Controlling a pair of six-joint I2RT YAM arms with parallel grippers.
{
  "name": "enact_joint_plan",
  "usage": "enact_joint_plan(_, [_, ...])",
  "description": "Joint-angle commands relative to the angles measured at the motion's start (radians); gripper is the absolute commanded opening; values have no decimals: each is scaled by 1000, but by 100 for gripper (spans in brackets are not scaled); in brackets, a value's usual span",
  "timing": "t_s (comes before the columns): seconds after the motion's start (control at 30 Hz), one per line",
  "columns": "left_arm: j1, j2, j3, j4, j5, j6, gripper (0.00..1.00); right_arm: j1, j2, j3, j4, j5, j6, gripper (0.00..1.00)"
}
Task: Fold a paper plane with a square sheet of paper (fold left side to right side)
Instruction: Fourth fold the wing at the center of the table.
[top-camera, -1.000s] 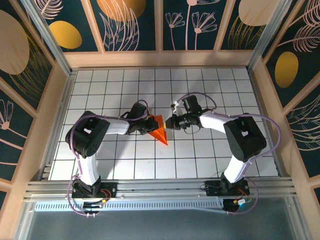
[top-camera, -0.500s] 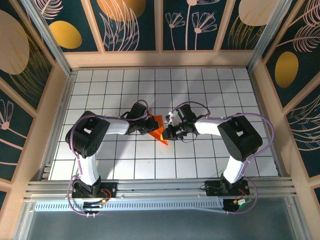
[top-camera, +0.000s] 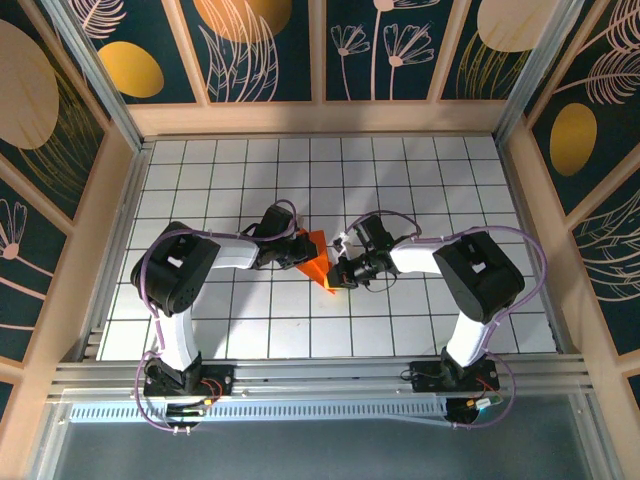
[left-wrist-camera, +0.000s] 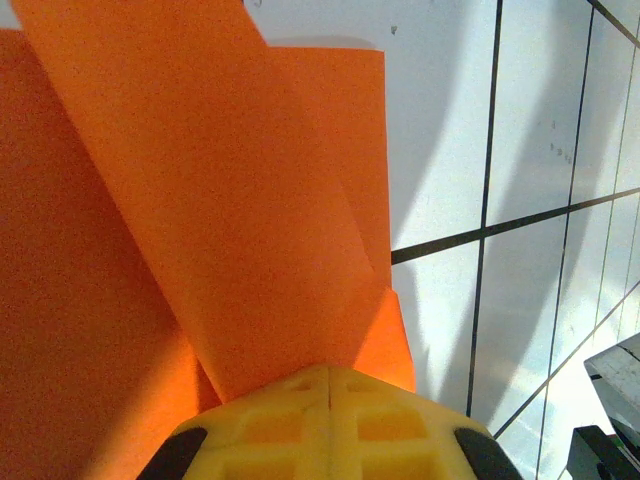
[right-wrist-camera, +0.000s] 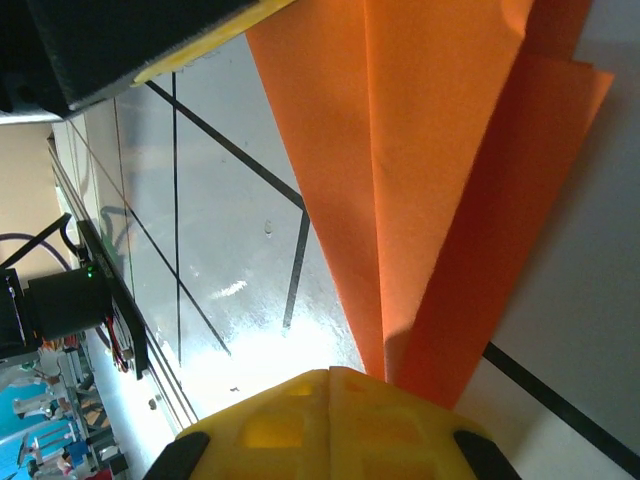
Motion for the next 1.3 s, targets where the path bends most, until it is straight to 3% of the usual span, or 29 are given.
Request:
enact_joint_plan(0.0, [-4, 39, -22, -89, -68, 21, 3, 10, 16, -17, 6, -11, 12, 0])
enact_joint_plan(1.27, [-2, 43, -21, -96, -70, 24, 2, 12, 8, -30, -66, 41, -28, 0])
